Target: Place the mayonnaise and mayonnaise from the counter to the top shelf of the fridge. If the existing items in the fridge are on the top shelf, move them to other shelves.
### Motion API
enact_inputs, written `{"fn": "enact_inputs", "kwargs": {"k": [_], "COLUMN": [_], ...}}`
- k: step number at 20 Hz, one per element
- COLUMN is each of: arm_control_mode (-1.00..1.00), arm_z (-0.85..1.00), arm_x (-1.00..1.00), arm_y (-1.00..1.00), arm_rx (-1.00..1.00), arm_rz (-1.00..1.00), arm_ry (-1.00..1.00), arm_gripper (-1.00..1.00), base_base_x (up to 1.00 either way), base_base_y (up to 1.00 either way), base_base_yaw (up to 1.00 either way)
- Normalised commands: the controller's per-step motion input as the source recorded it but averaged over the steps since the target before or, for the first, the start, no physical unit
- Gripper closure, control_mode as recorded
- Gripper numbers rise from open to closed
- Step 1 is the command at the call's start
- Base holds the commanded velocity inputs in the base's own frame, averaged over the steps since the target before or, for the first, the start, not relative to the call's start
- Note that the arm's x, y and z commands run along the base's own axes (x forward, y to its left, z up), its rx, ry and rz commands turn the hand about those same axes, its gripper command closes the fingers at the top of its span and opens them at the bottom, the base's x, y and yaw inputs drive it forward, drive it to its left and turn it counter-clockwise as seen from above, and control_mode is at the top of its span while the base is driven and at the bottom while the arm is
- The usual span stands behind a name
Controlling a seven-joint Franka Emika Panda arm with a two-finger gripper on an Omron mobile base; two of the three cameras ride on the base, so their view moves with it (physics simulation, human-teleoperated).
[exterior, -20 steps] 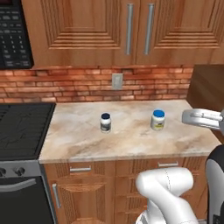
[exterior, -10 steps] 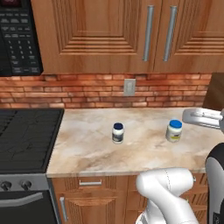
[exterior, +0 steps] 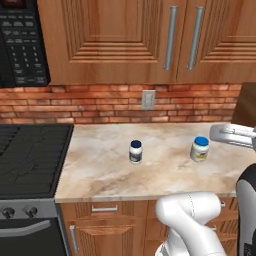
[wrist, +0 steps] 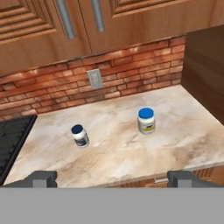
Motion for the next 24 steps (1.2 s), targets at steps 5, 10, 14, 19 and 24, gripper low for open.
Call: {"fn": "enact_inputs", "kwargs": {"k": [5, 10, 14, 19, 24], "arm_control_mode": [1.0, -1.0, -1.0, -1.0, -1.0], "arm_z": [0.0, 0.0, -0.21, -0.54, -0.68], "arm_x": [0.0, 0.08, 0.37, 0.36, 0.19], "arm_y": [0.0, 0.0, 0.0, 0.0, 0.0], "arm_rx": [0.0, 0.0, 0.0, 0.04, 0.07], "arm_rz": [0.0, 0.0, 0.0, 0.0, 0.01], "arm_ry": [0.0, 0.02, 0.12, 0.09, 0.02], "arm_gripper": [-1.0, -1.0, -1.0, -1.0, -1.0], "base_base_x": [0.04, 0.31, 0.0, 0.0, 0.0], "base_base_y": [0.68, 0.2, 0.0, 0.0, 0.0], "base_base_yaw": [0.0, 0.0, 0.0, 0.0, 0.0]}}
